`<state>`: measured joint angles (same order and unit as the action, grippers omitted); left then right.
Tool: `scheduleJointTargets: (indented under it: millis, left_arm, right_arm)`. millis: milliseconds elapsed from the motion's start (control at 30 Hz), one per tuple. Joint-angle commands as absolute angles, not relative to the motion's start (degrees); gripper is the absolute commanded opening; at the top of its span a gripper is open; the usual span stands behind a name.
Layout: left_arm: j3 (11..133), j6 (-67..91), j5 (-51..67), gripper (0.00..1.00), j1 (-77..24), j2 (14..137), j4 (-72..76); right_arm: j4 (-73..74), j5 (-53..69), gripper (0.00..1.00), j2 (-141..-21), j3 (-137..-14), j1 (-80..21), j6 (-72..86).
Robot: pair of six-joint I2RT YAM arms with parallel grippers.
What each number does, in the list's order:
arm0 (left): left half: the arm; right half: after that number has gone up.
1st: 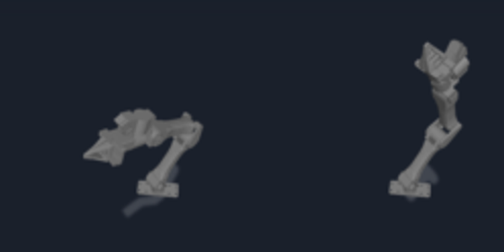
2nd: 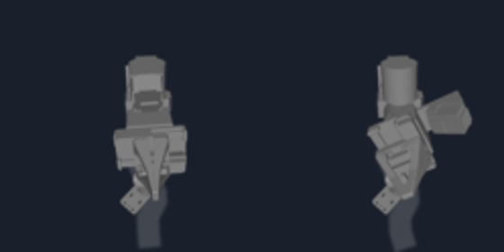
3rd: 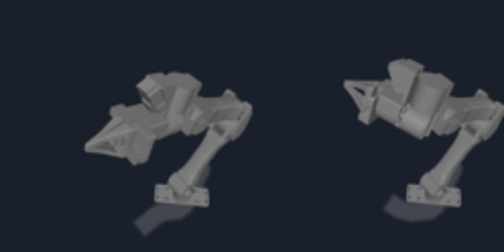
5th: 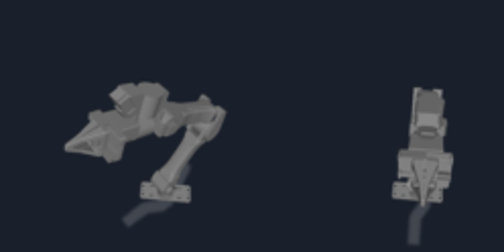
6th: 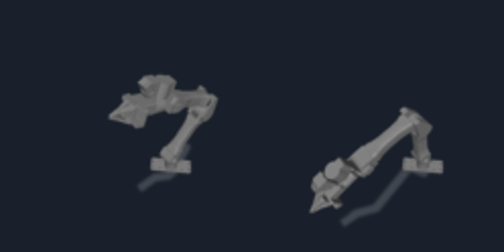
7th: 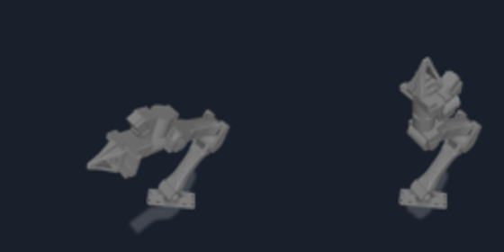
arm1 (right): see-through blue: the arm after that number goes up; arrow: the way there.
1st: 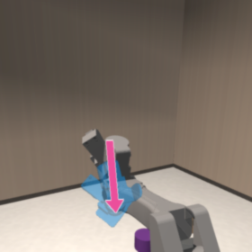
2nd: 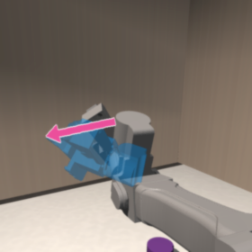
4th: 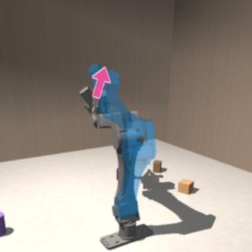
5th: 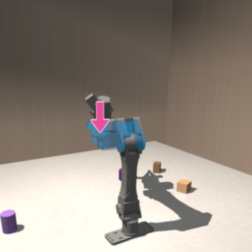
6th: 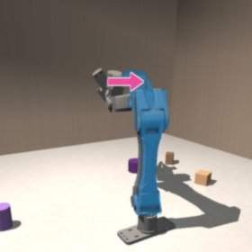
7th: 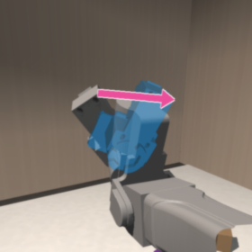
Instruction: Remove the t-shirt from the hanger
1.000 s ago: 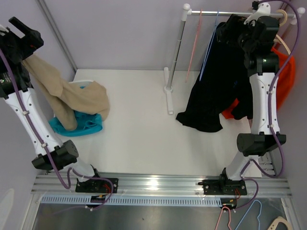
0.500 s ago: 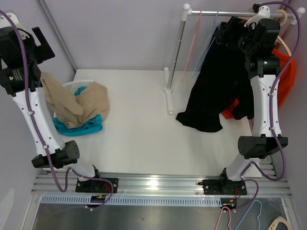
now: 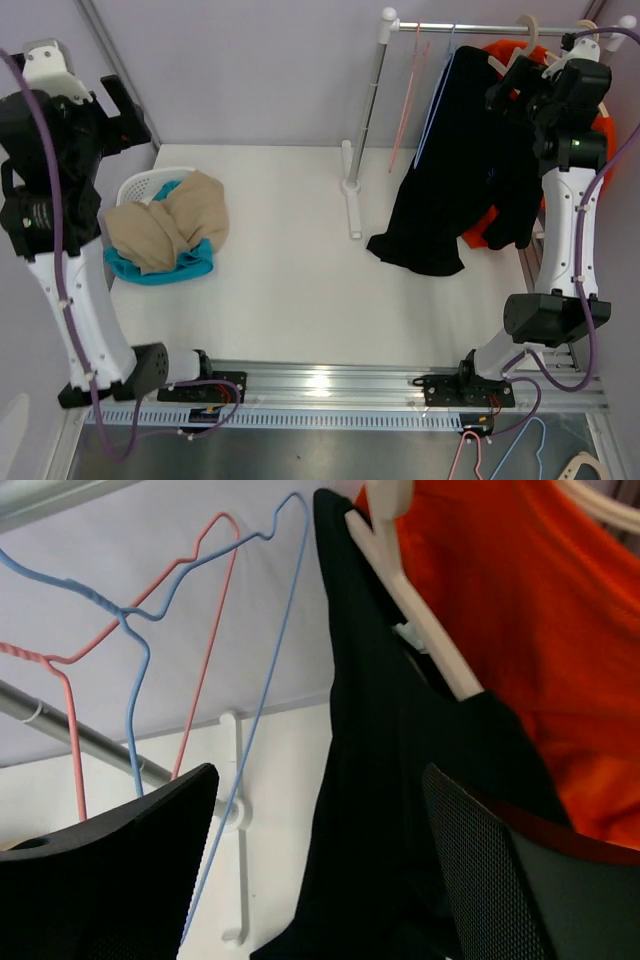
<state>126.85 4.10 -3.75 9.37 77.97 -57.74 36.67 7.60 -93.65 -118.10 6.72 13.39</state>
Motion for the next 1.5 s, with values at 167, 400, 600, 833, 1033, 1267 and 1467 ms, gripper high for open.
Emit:
scheduleJointTargets:
  millis: [167,400,600,833,1033,1267,1467]
  left_arm:
    - [106.09,12.75,12.41,0.99,-10.14,64.87,-40.96]
    - [97.66,8.00,0.80,1.00,-27.23,67.41,-38.59]
    - [91.32,8.00,2.72,0.99,-30.76,66.71,-33.49]
    - [95.34,3.69,3.53,1.00,-32.34,70.84,-39.28]
    - [92.65,3.78,2.02,1.00,-32.34,68.48,-36.14]
    - [84.38,1.67,-0.26,0.99,-32.34,63.99,-29.45]
    - [81.12,0.44,-2.99,0.99,-32.34,61.87,-27.60]
  right_arm:
    - [32.35,11.25,0.86,-91.23,-119.43,11.25,8.79]
    - [33.57,15.29,0.83,-100.62,-131.45,12.48,6.68]
    - [34.02,19.59,0.82,-110.82,-142.63,13.09,6.76]
    - [28.83,21.35,0.77,-115.66,-145.10,13.89,9.66]
    - [26.20,24.34,0.51,-118.48,-145.64,14.06,10.90]
    - [20.92,27.77,0.34,-119.36,-144.84,13.97,12.30]
    - [16.09,28.91,0.16,-120.14,-144.58,13.97,14.14]
